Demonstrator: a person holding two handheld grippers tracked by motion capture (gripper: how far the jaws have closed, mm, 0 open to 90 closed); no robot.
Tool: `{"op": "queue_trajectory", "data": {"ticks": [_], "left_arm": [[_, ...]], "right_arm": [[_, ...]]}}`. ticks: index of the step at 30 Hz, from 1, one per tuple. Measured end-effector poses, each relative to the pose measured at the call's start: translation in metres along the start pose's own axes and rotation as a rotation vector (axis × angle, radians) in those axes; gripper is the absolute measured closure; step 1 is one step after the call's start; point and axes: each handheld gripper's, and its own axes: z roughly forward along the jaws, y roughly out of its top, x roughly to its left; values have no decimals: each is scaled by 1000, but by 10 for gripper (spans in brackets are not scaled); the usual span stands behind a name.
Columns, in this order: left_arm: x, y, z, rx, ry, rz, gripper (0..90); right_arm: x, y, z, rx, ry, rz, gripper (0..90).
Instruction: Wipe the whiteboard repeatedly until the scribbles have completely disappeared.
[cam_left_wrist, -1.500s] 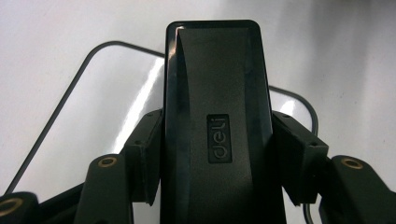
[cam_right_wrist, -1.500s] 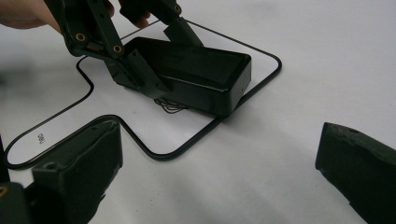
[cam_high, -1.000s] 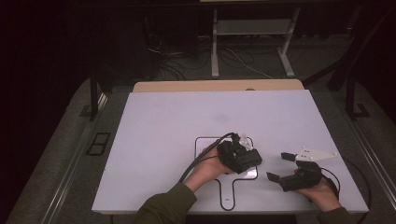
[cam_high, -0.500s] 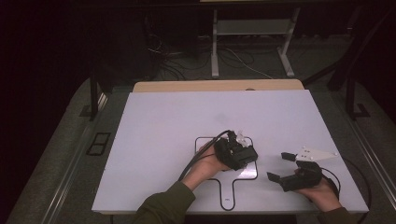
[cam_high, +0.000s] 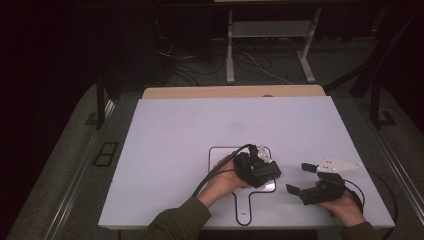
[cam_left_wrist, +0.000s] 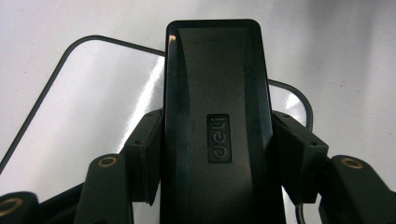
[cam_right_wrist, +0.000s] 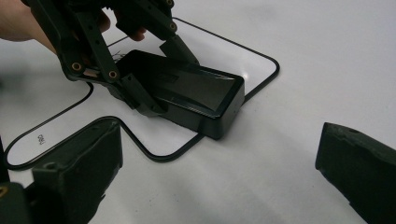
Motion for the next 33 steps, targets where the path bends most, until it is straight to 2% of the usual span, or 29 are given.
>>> {"op": "queue_trajectory", "data": {"ticks": [5,10,12,15,19,25,27,28,31,33], "left_arm": [[8,-2,-1,3,24,-12,392],[18,-6,-5,17,71,-29,392],[22,-9,-7,15,76,-42,392],[27,-12,-8,7,63,-65,392],[23,-11,-7,9,51,-57,392],[4,-2,-1,4,9,-9,392],[-1,0,0,0,3,-5,392],[-1,0,1,0,1,4,392],[0,0,1,-9,-5,-5,392],[3,0,1,-2,10,-1,393]], "right_arm": [[0,0,0,-2,0,-1,0],[-1,0,-1,-2,-3,0,0],[-1,0,-1,-3,-2,1,0],[-1,0,-1,-2,-2,-1,0],[-1,0,0,0,-1,-2,0],[0,0,-1,-2,-3,-2,0],[0,0,-1,-5,-4,-2,0],[0,0,-1,-5,-4,-2,0],[-1,0,-1,-4,-4,-1,0],[-1,0,-1,-4,-5,-2,0]]}}
